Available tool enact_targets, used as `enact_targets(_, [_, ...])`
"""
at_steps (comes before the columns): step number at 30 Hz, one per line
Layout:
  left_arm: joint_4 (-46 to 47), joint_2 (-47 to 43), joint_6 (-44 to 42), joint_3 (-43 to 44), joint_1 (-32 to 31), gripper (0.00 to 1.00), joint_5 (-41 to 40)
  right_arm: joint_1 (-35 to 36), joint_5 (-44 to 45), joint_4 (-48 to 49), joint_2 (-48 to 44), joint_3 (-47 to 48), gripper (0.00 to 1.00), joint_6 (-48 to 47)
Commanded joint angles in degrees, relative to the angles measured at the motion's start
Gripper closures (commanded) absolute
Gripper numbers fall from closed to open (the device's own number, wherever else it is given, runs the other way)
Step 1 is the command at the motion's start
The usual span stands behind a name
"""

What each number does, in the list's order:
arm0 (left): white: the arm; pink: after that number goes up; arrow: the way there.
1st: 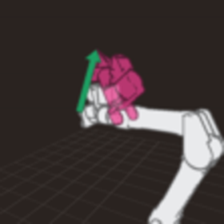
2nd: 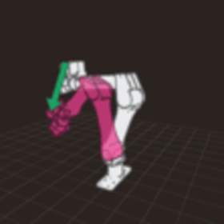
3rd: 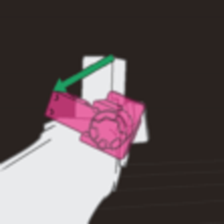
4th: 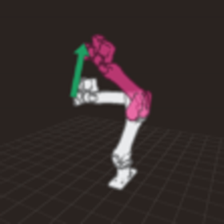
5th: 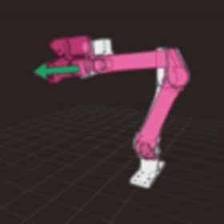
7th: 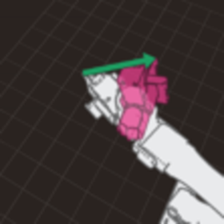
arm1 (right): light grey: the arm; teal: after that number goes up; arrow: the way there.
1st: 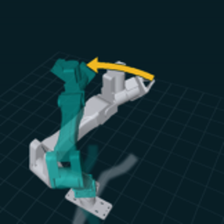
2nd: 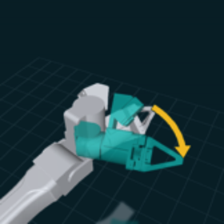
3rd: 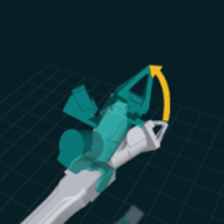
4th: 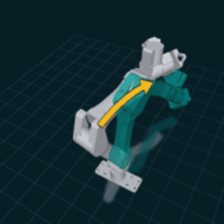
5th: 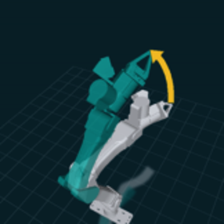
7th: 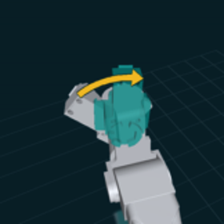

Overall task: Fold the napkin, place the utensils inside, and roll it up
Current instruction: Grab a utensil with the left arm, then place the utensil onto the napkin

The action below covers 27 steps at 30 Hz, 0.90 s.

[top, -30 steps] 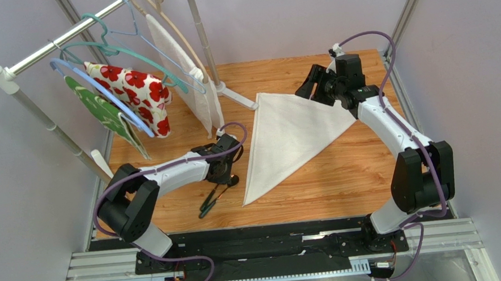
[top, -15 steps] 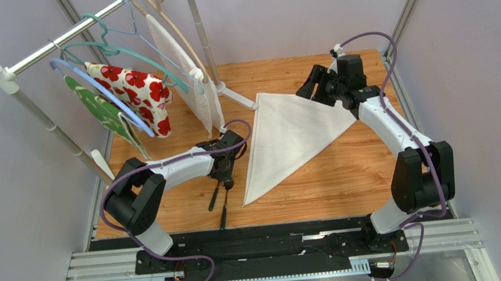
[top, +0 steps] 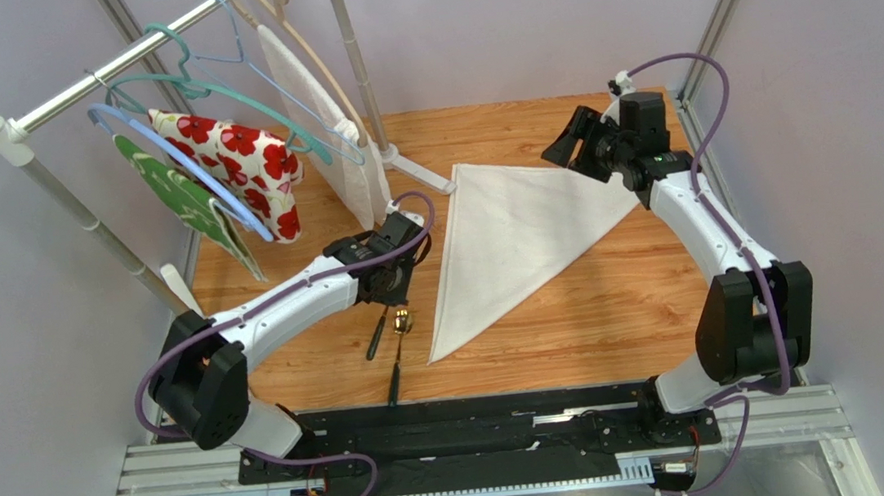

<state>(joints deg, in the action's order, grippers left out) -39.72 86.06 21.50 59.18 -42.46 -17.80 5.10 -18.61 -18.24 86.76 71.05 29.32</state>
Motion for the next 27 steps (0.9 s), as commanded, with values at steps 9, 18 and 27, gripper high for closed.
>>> enact_targets(9, [4.29, 17.34, -8.83, 32.00, -11.59, 1.00, 12.87, -10.64, -3.10, -3.73, -10.46, -2.14, 0.35, -2.07])
enact_targets(18, [2.47, 44.07, -21.40, 61.20, -12.12, 1.00, 16.67, -13.45, -3.27, -6.98, -16.80, -5.04, 0.35, -4.27])
enact_targets(27, [3.43, 52.62, -30.37, 67.91, -12.04, 1.00, 17.36, -14.68, -5.21, -6.99, -16.36, -5.22, 0.35, -4.01])
